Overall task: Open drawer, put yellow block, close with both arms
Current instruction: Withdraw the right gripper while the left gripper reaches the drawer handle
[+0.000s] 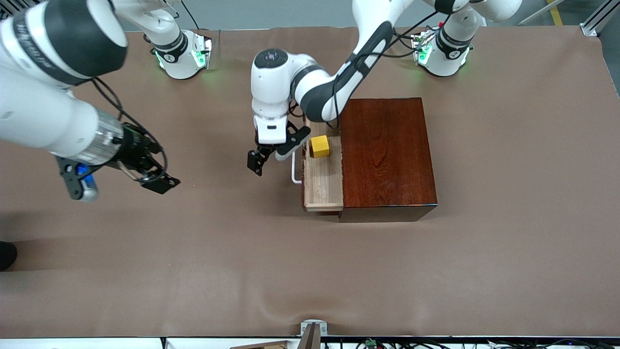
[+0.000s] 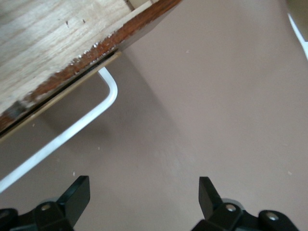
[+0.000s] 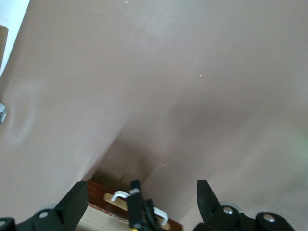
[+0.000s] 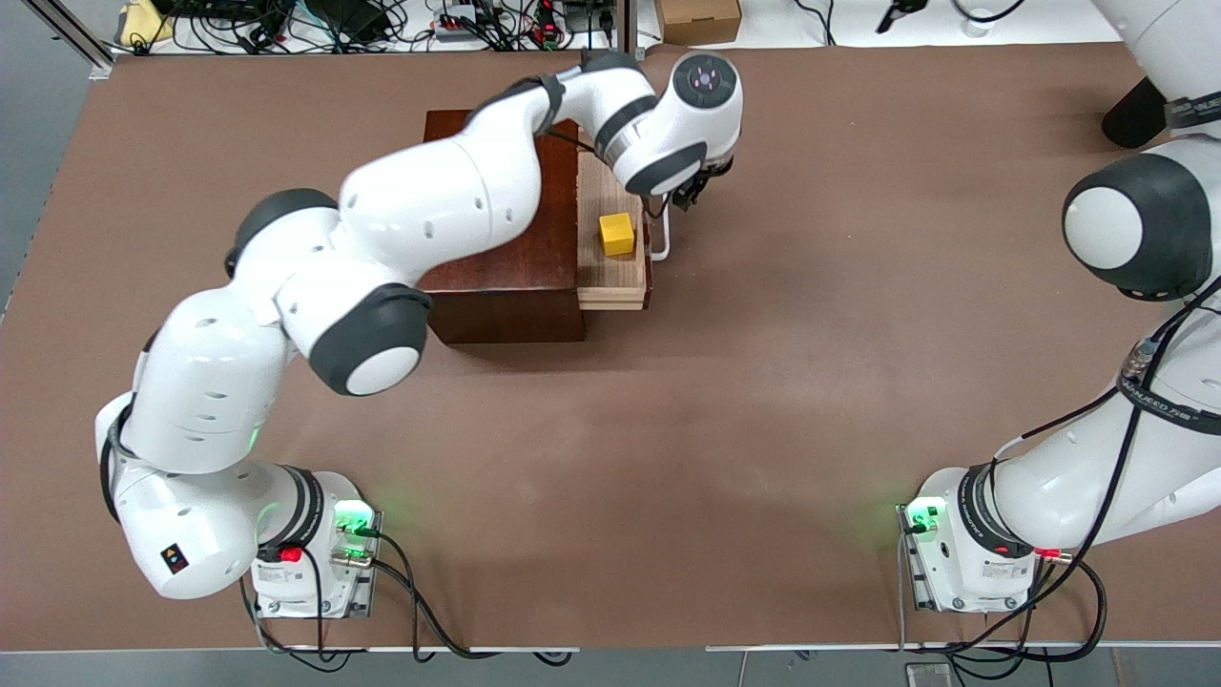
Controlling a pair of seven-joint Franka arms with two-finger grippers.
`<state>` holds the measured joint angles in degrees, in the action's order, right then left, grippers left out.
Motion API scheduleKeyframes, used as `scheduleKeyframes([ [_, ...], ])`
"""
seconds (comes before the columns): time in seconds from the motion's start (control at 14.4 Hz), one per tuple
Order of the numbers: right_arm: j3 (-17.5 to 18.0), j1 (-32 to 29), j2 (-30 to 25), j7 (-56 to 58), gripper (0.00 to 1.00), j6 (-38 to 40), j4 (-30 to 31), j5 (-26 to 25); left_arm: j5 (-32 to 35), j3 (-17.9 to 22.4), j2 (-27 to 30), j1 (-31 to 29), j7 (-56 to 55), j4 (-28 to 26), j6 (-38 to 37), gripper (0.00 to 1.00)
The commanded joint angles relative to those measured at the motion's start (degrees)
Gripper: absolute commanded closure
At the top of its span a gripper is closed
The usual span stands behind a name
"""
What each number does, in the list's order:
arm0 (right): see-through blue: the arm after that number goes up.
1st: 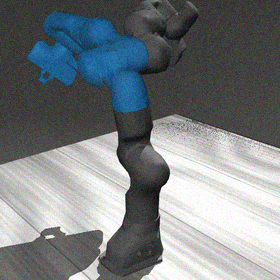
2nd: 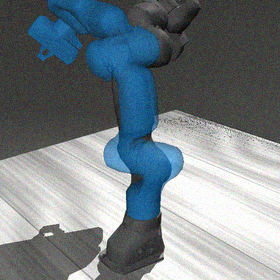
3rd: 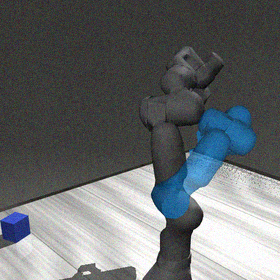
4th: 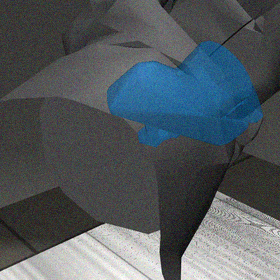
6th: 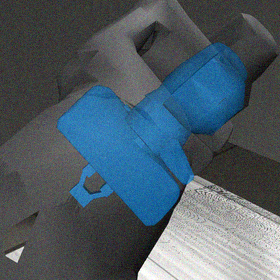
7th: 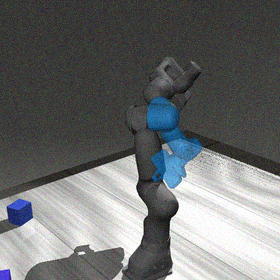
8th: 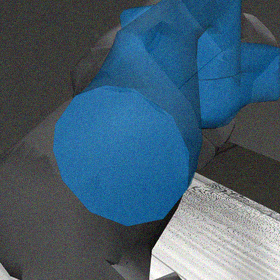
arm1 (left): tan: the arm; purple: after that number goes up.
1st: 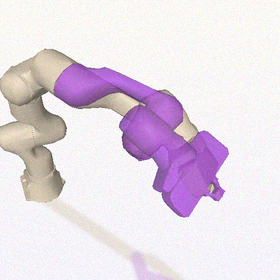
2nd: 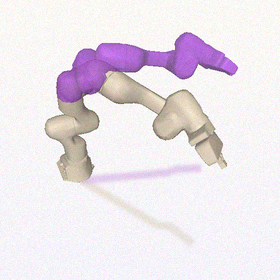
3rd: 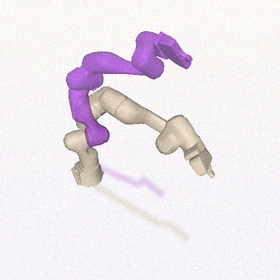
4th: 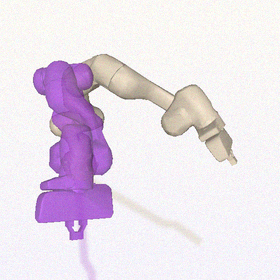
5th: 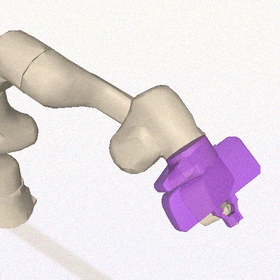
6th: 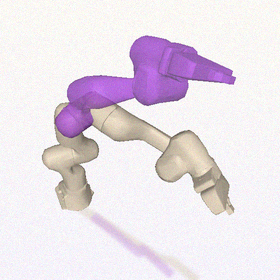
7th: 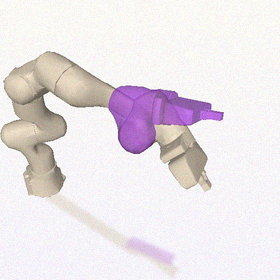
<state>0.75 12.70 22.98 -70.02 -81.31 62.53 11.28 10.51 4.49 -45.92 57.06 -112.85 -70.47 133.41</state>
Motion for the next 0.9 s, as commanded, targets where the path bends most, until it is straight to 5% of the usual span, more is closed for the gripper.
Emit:
scheduleKeyframes([
  [0.0,0.9,-3.9,-1.8,8.1,0.00,3.8,0.1,1.3,1.6,2.6,-3.2,2.5,-3.2,2.4,1.2,0.00],
  [0.83,0.3,-12.4,-8.0,48.3,0.00,14.1,1.3,-3.5,2.4,4.0,-1.6,2.0,-2.2,1.7,-13.7,0.00],
])
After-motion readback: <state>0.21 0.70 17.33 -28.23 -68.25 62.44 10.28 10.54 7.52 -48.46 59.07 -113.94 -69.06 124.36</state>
